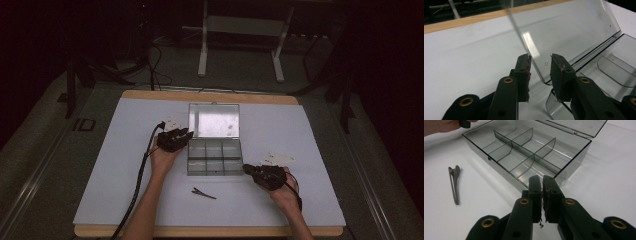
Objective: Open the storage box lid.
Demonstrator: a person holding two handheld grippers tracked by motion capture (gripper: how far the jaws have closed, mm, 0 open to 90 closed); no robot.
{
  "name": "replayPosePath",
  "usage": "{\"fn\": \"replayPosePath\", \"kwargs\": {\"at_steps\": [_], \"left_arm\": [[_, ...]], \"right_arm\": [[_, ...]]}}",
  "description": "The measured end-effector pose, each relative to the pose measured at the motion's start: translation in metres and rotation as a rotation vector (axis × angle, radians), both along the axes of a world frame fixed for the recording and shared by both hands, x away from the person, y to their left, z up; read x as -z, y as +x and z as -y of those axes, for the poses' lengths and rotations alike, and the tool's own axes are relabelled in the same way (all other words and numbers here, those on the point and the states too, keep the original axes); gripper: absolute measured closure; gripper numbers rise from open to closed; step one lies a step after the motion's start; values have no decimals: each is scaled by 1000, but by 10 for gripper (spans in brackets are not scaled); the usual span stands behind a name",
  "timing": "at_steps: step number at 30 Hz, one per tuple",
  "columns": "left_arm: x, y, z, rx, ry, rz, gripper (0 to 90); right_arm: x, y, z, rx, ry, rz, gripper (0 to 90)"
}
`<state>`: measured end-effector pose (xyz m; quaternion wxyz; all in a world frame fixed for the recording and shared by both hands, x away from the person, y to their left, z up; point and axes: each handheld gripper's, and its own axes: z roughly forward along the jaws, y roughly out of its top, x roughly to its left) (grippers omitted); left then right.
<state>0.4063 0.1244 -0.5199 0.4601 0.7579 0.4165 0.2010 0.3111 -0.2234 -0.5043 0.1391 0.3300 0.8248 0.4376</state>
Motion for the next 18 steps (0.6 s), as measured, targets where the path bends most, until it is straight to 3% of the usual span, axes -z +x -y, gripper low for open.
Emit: {"fn": "replayPosePath", "kwargs": {"at_steps": [7, 11, 15, 18], "left_arm": [[2, -2, 2, -18, 16, 21, 650], [0, -5, 4, -34, 47, 41, 629], [-3, -8, 0, -47, 4, 44, 615], [-4, -10, -2, -63, 6, 45, 616]], "right_arm": [[0, 0, 0, 3, -3, 0, 855], [3, 0, 1, 16, -24, -3, 854], [2, 0, 2, 16, -17, -3, 853], [1, -1, 3, 20, -15, -1, 852]]}}
